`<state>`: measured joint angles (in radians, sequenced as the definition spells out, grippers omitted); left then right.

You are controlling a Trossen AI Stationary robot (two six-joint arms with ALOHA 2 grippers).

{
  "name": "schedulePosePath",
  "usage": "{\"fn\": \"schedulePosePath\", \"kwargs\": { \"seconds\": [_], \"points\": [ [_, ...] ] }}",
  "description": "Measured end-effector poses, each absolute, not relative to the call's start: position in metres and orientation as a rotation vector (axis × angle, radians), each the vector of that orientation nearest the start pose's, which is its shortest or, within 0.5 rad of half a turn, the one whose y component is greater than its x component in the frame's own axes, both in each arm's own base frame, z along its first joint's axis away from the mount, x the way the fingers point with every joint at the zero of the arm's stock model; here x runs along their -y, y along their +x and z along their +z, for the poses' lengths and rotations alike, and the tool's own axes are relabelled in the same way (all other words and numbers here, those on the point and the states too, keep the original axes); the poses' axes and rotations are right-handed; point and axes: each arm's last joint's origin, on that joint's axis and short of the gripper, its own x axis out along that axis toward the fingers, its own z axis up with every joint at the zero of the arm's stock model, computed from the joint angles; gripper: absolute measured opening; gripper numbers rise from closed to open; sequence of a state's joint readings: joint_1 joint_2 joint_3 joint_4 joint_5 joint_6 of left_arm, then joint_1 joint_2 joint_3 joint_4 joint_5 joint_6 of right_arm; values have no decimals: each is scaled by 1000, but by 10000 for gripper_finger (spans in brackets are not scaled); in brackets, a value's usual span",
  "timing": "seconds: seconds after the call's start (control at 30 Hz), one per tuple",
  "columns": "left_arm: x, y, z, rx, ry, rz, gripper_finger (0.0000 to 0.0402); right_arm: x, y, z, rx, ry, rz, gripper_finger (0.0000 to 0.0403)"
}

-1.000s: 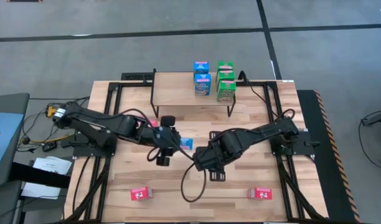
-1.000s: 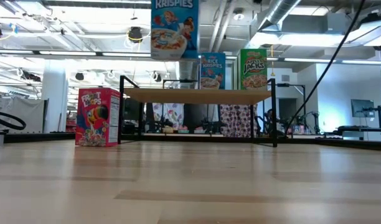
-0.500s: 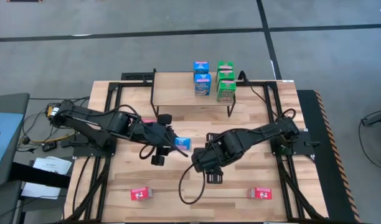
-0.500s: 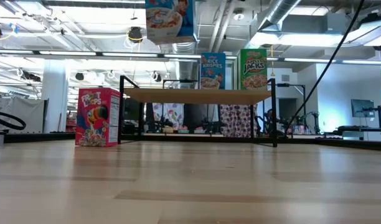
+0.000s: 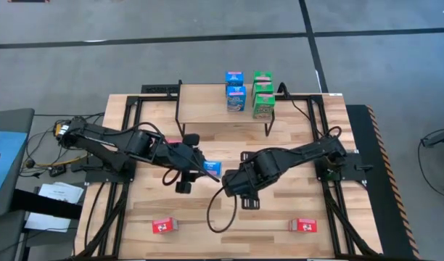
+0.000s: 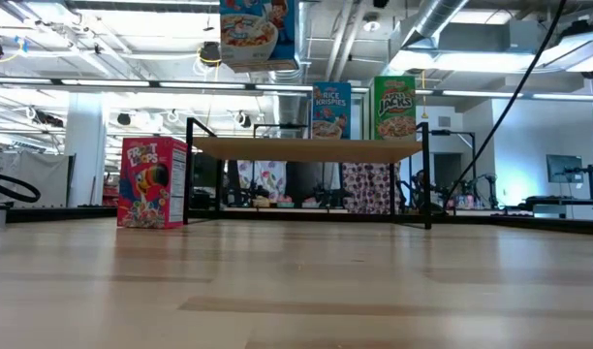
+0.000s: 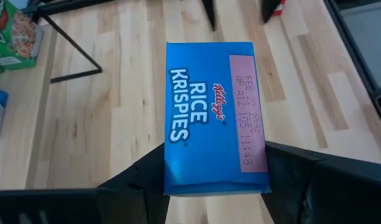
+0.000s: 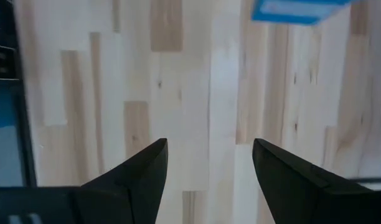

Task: Stack cereal on shelf
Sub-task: Put the blue cereal box on the shelf aligned with the other blue cereal box

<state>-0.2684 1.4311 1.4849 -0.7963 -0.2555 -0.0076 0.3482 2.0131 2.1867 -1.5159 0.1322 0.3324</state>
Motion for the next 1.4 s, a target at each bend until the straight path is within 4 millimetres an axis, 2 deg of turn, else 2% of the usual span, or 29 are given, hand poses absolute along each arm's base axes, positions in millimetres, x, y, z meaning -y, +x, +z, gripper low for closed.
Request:
{"fn": "schedulePosePath", "kwargs": {
  "seconds": [0.13,0.27,0.57,0.77,0.87,1.17,1.4],
  "points": [
    [72,287,373,-719,172,-28,181,-125,364,344,-1363,-35,-76,260],
    [72,287,373,-721,160,-44,181,-123,374,335,-1340,-56,-113,260],
    [72,287,373,-721,130,-27,181,-114,375,340,-1319,-6,-151,260],
    [71,287,373,-720,112,-7,181,-113,370,356,-1273,3,-145,260],
    [67,288,373,-713,138,28,181,-112,366,371,-1219,-18,-141,260],
    [38,300,381,-621,157,132,181,-98,346,411,-1084,-280,-139,260],
    [21,301,381,-628,169,174,181,-84,340,427,-997,-301,-206,260]
  ]
}}
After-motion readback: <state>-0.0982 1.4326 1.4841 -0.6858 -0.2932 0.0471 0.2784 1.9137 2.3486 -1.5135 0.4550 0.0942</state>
